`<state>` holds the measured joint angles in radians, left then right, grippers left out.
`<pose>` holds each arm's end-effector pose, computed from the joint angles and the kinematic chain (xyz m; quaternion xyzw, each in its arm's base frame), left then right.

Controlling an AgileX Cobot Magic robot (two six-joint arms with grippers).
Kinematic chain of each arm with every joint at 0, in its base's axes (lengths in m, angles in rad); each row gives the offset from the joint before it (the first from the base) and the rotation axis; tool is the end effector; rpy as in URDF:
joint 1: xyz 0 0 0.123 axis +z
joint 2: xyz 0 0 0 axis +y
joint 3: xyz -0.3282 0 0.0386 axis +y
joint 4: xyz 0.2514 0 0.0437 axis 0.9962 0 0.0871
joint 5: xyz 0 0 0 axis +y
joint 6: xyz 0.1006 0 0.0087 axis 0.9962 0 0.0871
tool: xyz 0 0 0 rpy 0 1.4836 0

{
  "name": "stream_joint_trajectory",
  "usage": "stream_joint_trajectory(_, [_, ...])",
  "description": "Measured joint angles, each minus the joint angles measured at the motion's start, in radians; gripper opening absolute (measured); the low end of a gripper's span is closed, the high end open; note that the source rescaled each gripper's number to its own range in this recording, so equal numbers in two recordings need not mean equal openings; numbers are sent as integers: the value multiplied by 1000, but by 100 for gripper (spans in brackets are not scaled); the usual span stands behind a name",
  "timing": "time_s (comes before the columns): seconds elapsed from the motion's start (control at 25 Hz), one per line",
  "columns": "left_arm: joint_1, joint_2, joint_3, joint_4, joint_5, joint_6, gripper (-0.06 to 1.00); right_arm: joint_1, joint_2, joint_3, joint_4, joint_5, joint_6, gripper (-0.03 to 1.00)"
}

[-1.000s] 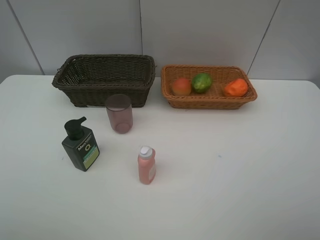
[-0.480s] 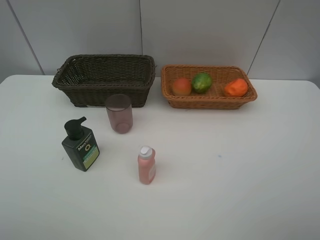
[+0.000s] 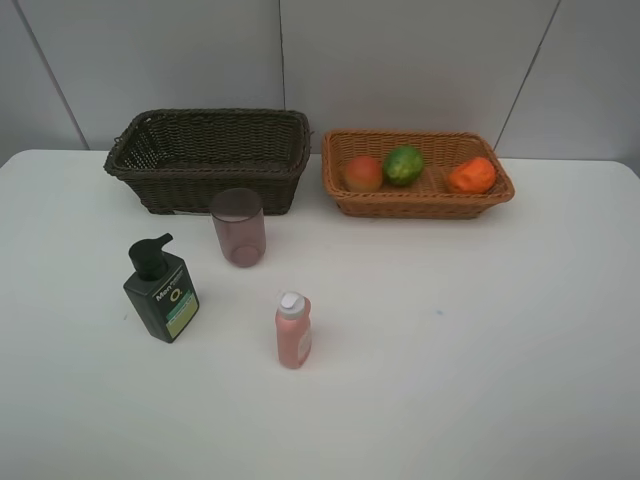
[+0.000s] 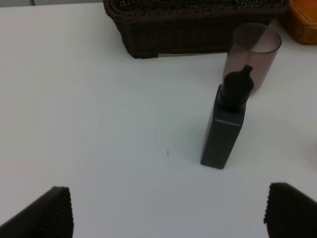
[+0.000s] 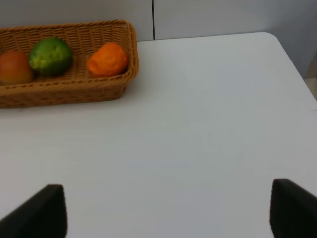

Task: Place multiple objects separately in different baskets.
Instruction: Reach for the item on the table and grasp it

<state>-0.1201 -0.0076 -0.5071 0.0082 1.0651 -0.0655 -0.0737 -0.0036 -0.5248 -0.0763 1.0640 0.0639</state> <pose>-0.0405 0.0056 0.2757 0.0230 0.8502 -0.0447 0.5240 -0.0428 -0.0036 0.2813 0.0602 0.8439 -0.0407 0.5316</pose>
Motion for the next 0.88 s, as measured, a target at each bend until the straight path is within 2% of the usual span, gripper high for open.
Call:
stream_joint_trajectory(0.68, [0, 2, 0, 12, 0, 1, 100, 0, 0, 0, 0, 0, 0, 67])
stream_joint_trajectory(0.88, [0, 118, -16, 22, -42, 6, 100, 0, 0, 0, 0, 0, 0, 67])
